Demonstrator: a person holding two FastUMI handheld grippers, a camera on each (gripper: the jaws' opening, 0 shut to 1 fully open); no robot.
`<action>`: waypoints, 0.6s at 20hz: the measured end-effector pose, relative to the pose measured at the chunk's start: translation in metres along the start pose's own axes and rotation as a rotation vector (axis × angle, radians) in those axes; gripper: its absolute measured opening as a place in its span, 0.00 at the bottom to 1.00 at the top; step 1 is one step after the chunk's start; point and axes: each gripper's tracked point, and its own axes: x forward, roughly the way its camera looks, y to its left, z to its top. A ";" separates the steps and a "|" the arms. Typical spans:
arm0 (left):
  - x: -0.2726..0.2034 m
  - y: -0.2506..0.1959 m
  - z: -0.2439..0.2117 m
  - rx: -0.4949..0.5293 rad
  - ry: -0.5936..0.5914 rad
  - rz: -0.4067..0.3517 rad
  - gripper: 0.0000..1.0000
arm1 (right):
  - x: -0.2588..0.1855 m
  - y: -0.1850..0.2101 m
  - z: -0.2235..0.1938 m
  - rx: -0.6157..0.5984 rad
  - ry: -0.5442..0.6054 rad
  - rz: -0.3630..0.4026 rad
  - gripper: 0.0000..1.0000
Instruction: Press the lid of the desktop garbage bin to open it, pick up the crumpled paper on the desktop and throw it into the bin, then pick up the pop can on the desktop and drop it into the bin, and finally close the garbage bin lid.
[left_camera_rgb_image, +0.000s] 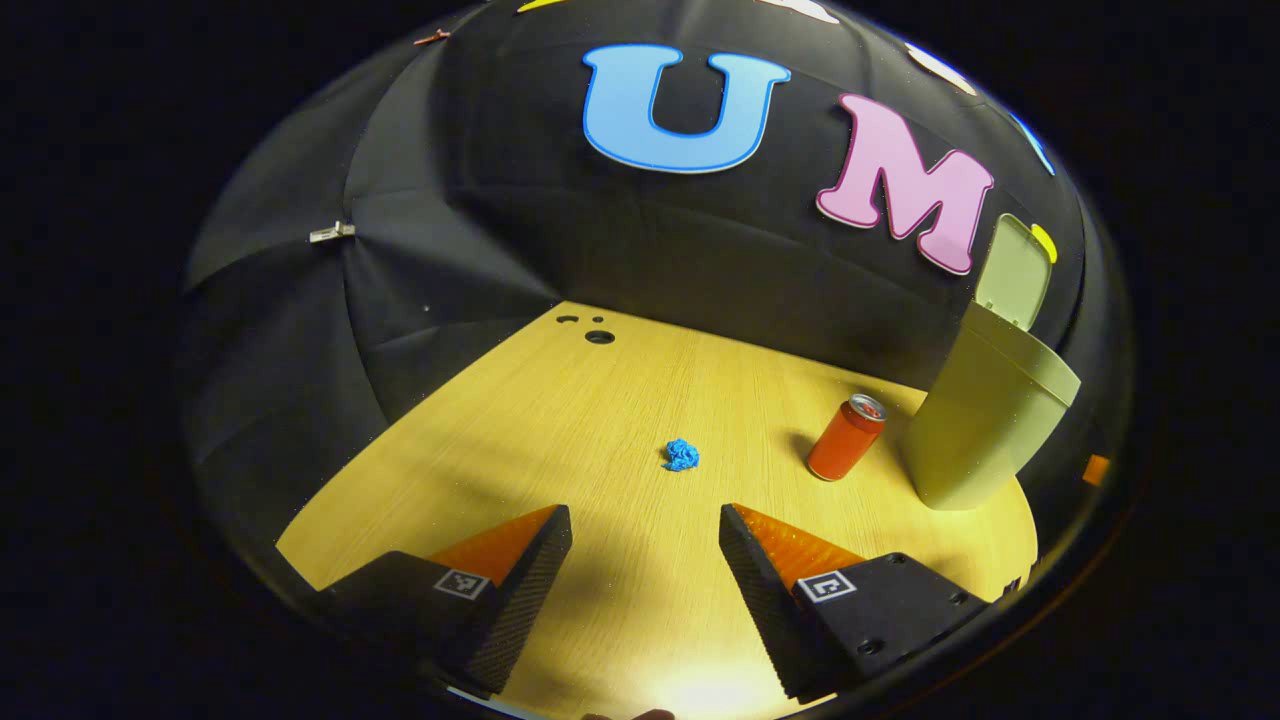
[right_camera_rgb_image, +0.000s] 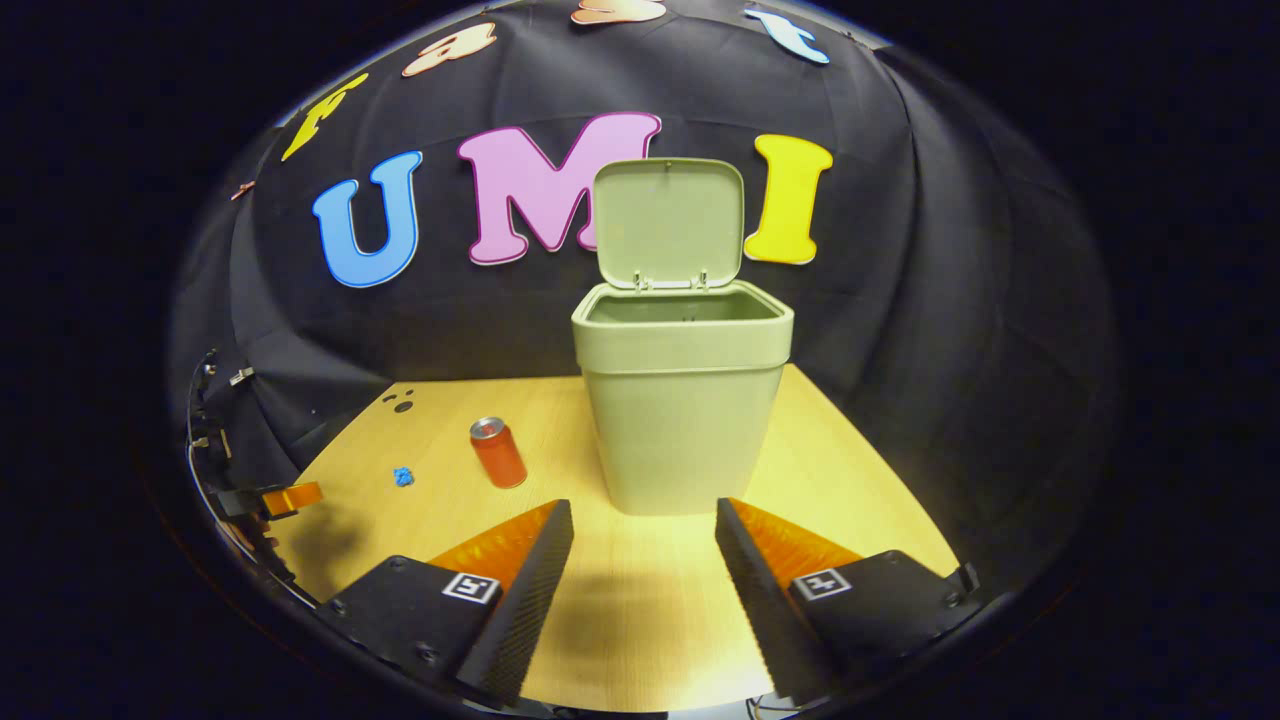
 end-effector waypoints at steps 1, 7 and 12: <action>0.010 -0.001 -0.002 -0.006 0.013 -0.005 0.96 | -0.001 0.002 -0.006 -0.002 0.015 0.001 1.00; 0.074 -0.012 -0.006 0.020 0.045 -0.004 0.96 | 0.003 0.015 -0.031 -0.026 0.093 0.023 1.00; 0.129 -0.023 -0.007 0.049 0.063 0.003 0.96 | 0.016 0.023 -0.040 -0.033 0.140 0.044 1.00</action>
